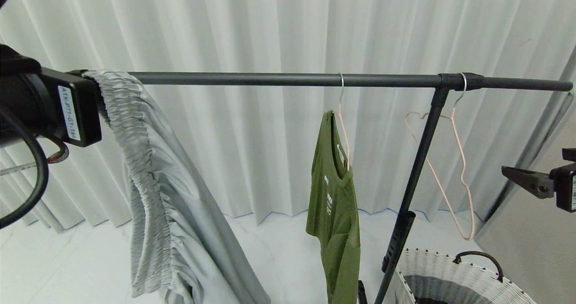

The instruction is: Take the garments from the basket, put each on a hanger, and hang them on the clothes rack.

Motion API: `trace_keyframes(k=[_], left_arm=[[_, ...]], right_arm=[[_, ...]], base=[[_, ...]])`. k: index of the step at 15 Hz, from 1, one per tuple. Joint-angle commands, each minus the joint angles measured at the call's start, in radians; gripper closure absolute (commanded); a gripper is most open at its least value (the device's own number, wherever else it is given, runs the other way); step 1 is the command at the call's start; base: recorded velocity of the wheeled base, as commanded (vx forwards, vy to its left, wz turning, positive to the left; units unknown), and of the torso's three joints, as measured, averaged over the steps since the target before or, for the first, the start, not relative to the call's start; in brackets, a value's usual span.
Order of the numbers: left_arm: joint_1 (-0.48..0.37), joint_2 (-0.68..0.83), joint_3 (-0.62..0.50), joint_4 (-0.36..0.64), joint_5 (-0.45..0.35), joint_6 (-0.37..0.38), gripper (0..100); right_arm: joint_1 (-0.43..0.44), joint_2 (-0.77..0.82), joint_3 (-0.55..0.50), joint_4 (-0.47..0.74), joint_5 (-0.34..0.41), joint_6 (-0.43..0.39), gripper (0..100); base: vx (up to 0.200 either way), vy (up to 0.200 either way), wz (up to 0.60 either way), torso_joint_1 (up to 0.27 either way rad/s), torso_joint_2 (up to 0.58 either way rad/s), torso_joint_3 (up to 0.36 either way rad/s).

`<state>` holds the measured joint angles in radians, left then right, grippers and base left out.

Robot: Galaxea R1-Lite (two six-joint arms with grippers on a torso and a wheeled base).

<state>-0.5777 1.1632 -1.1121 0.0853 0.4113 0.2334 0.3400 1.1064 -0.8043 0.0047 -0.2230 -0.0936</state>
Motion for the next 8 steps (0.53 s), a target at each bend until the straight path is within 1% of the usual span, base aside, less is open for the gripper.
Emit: trace_keyframes(k=[1,3,4,6,7,8], left_arm=[[0.001,-0.013,0.029,-0.001,0.0,0.0,100],[0.002,-0.043,0.098,-0.002,0.0,-0.006,100],[0.002,-0.062,0.138,-0.016,0.0,-0.009,100],[0.027,-0.08,0.184,-0.042,0.0,-0.006,100],[0.055,-0.083,0.198,-0.049,0.0,-0.006,100],[0.061,-0.086,0.198,-0.049,0.0,-0.006,100]], right_arm=[[0.001,0.066,-0.003,0.0,-0.001,0.025,0],[0.008,0.139,-0.01,0.0,-0.004,0.104,0],[0.013,0.184,-0.033,0.001,-0.006,0.143,0],[0.013,0.24,-0.072,0.001,-0.006,0.158,0],[0.013,0.29,-0.102,0.001,-0.006,0.169,0],[0.011,0.32,-0.121,0.0,-0.006,0.181,0]], base=[[0.0,0.0,0.0,0.0,0.0,0.0],[0.0,0.0,0.0,0.0,0.0,0.0],[0.0,0.0,0.0,0.0,0.0,0.0],[0.0,0.0,0.0,0.0,0.0,0.0],[0.0,0.0,0.0,0.0,0.0,0.0],[0.0,0.0,0.0,0.0,0.0,0.0]])
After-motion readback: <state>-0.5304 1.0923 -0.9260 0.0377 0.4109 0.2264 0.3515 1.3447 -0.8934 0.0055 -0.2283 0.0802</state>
